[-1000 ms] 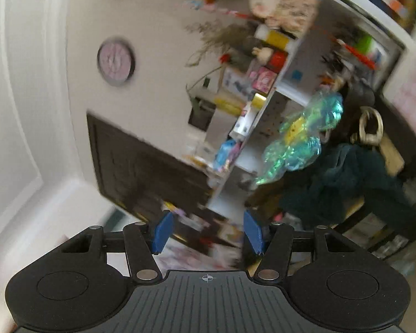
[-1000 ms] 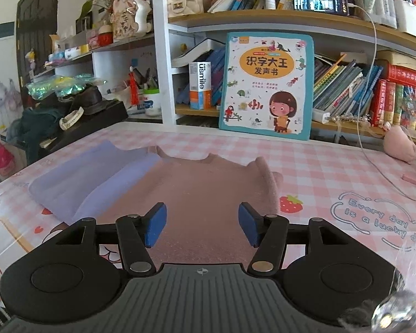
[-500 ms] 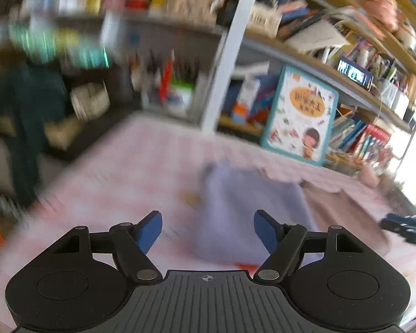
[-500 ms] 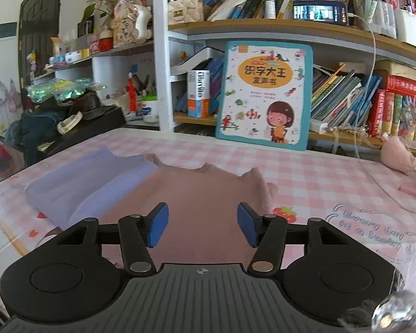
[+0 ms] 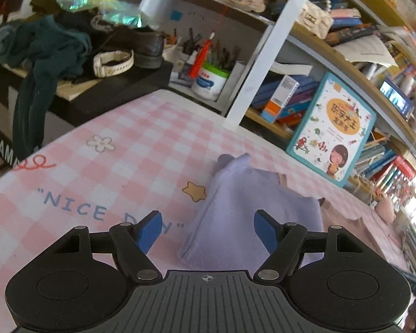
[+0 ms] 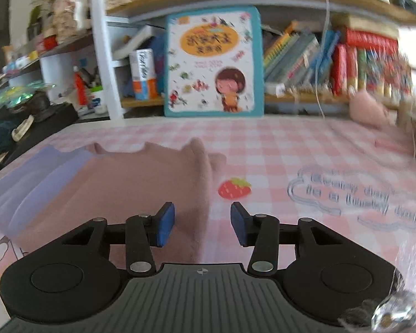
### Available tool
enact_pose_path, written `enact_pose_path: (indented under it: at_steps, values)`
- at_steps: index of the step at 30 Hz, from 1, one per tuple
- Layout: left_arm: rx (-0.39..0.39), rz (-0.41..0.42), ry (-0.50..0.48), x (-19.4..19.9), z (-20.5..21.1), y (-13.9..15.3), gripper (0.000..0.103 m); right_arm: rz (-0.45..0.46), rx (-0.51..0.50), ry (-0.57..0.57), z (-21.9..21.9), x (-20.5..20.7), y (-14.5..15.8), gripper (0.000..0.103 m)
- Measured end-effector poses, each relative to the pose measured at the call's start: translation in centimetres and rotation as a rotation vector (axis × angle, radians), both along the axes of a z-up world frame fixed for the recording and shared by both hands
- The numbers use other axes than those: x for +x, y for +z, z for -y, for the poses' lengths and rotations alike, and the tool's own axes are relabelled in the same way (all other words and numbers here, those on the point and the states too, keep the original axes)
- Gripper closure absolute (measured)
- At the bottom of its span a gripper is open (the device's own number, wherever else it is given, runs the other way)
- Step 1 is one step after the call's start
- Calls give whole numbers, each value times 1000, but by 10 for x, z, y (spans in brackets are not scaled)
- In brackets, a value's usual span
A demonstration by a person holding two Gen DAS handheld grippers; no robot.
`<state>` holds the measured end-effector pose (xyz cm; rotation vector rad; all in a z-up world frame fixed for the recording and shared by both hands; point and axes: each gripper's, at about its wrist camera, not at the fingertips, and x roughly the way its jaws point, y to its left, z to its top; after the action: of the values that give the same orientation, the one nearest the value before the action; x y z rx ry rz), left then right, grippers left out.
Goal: Fold clothes
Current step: 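Grasp the lavender end with the left gripper while the right gripper grasps the pink end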
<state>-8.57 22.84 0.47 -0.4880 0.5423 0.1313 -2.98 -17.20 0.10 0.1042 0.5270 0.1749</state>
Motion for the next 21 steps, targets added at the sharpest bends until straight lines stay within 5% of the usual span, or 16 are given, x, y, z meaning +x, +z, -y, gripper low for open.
enact_pose_path:
  at_steps: [3, 7, 15, 21]
  values:
    - [-8, -5, 4, 3, 0, -3, 27, -25, 36, 18, 3, 3, -2, 65]
    - [-60, -16, -19, 5, -2, -9, 28, -46, 66, 53, 2, 4, -3, 87]
    - [-151, 6, 69, -11, -15, -15, 45, -60, 72, 80, -2, 4, -4, 87]
    - [-259, -9, 12, -19, -10, -21, 47, -77, 127, 85, 5, 7, -6, 87]
